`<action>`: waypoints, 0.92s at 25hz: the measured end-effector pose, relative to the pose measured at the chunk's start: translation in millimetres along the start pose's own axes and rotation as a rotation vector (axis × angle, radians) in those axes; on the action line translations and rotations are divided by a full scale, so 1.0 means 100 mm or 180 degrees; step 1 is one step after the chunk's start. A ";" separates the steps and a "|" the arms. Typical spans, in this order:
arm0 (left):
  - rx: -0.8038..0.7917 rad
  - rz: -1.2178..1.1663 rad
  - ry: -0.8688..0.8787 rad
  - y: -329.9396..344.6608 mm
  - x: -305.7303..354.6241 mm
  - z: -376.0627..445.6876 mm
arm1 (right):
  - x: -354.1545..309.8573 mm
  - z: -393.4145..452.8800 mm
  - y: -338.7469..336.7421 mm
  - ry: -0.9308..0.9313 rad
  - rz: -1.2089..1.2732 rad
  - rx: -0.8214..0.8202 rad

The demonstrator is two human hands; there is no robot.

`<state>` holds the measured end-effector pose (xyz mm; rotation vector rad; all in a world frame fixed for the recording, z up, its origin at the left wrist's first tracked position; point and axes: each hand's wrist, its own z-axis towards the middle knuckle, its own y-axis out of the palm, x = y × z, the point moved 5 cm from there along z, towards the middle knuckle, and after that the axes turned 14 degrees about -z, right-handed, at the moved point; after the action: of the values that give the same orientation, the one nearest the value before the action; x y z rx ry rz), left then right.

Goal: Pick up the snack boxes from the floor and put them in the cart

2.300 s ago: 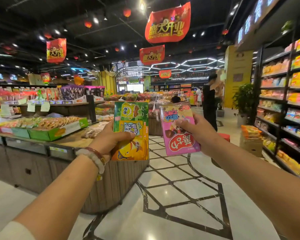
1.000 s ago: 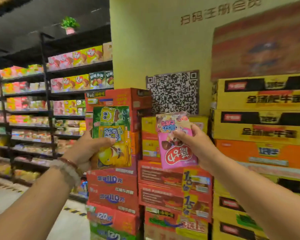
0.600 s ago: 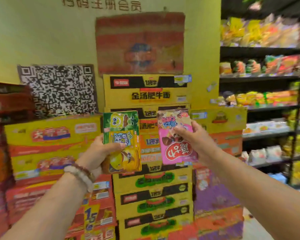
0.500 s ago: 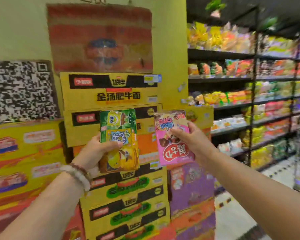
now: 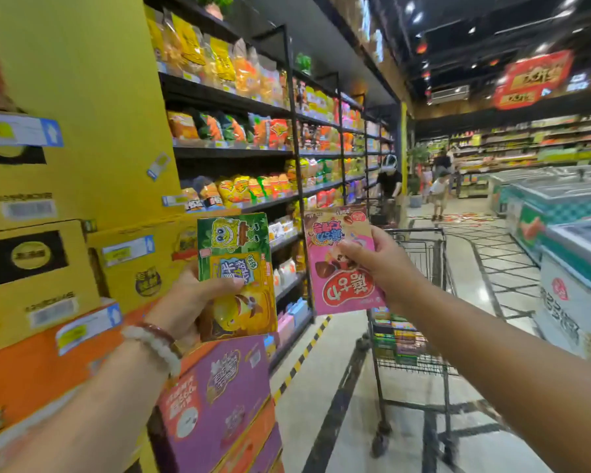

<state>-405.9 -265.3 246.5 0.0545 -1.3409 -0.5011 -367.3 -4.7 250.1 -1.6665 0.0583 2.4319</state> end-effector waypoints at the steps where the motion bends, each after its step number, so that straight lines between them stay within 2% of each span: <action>1: -0.0111 -0.0061 -0.0074 0.11 -0.17 0.23 | 0.08 0.08 -0.18 0.0015 -0.0027 0.0118; 6: -0.0483 -0.0204 -0.0336 0.74 -0.88 1.28 | 0.52 0.68 -1.01 0.0054 -0.0204 0.0449; 11: -0.0660 -0.0387 -0.0476 1.26 -1.53 2.41 | 1.02 1.50 -1.77 0.0170 -0.0331 0.0550; 19: -0.0769 -0.0416 -0.0860 1.54 -2.78 4.01 | 2.13 2.74 -2.46 0.0473 -0.0360 0.0723; 23: -0.0804 -0.0451 -0.1176 1.58 -3.53 4.75 | 2.93 3.20 -2.70 0.0904 -0.0425 0.0945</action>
<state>-850.4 125.1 89.8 -0.1594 -1.6295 -0.8268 -714.8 344.9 115.7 -1.7957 0.3206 1.9640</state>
